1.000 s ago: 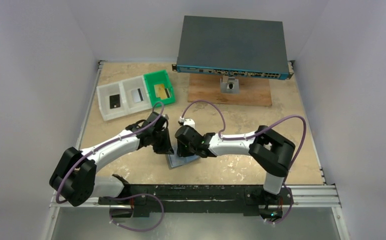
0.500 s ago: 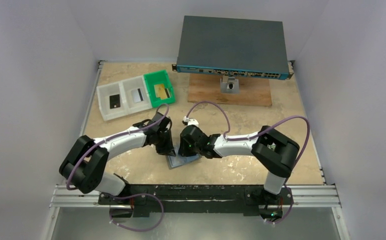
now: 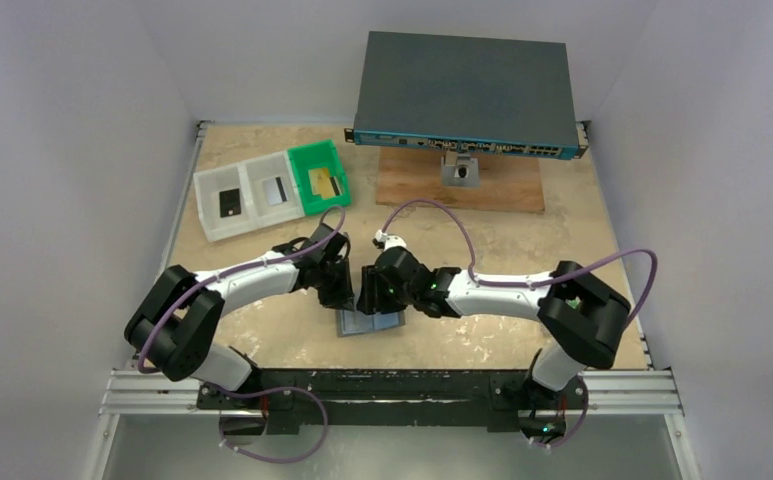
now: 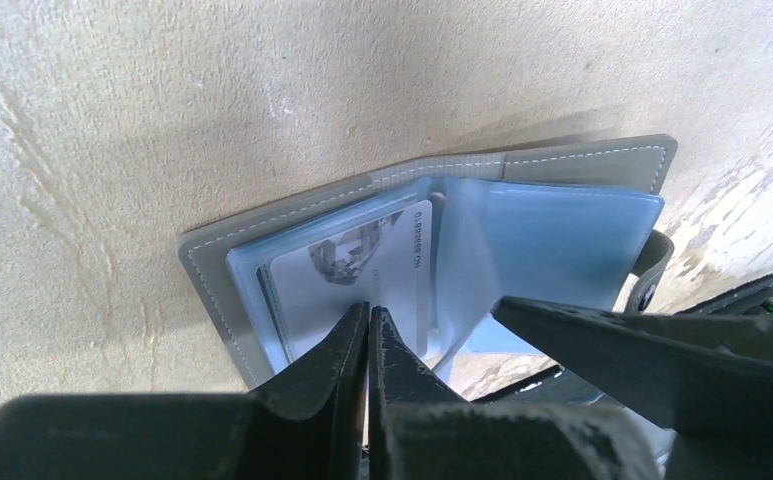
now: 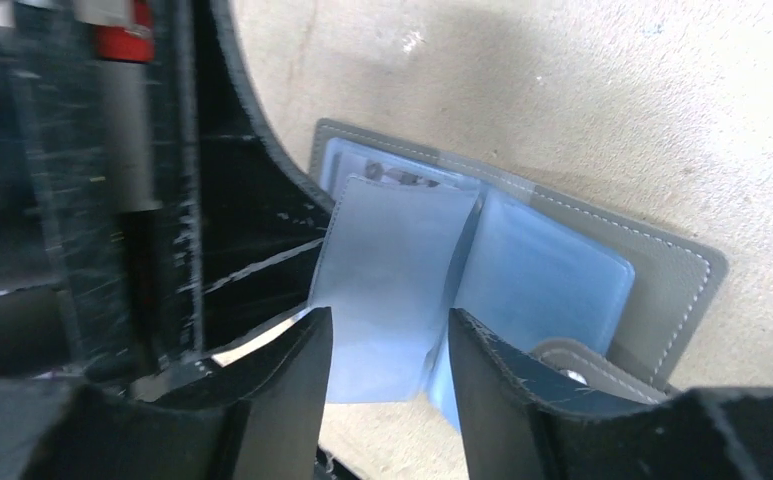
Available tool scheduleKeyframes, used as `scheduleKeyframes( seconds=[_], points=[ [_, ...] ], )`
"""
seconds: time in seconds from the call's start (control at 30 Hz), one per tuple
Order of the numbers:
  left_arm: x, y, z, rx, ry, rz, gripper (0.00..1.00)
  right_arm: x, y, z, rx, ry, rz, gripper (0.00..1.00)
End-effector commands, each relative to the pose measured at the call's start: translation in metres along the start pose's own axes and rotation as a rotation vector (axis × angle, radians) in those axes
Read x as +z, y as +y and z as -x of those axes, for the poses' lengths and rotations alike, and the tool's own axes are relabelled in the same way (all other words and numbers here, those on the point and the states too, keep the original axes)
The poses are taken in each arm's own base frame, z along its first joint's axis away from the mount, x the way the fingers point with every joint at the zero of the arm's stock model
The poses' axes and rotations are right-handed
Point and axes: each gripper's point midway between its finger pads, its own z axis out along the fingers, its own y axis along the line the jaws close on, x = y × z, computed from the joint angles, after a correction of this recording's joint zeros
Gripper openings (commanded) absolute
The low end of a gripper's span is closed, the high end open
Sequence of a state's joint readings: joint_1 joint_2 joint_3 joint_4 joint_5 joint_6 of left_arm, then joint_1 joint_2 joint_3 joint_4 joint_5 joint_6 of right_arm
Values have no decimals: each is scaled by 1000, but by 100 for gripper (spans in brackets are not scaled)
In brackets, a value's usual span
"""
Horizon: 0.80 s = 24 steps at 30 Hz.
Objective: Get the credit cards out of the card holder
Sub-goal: Remove the credit card from the card holder.
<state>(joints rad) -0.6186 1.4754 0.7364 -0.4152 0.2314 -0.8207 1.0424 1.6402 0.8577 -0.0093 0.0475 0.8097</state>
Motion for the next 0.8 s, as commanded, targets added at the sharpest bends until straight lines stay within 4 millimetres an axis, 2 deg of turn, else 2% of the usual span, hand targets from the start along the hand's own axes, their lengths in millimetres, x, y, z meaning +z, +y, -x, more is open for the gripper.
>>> scheduleKeyframes(
  seconds=[0.0, 0.2, 0.4, 0.6, 0.77],
  points=[
    [-6, -16, 9, 9, -30, -48, 3, -22, 9, 17, -3, -34, 29, 49],
    [-9, -36, 4, 40, -13, -105, 3, -36, 5, 26, 9, -62, 11, 51],
    [-19, -65, 3, 82, -27, -151, 4, -67, -8, 42, 38, -145, -22, 52],
    [-4, -78, 3, 101, 4, -143, 4, -83, -30, 38, 79, -172, -45, 53],
    [14, -80, 4, 97, 29, -119, 4, -84, -34, 32, 93, -162, -36, 53]
  ],
)
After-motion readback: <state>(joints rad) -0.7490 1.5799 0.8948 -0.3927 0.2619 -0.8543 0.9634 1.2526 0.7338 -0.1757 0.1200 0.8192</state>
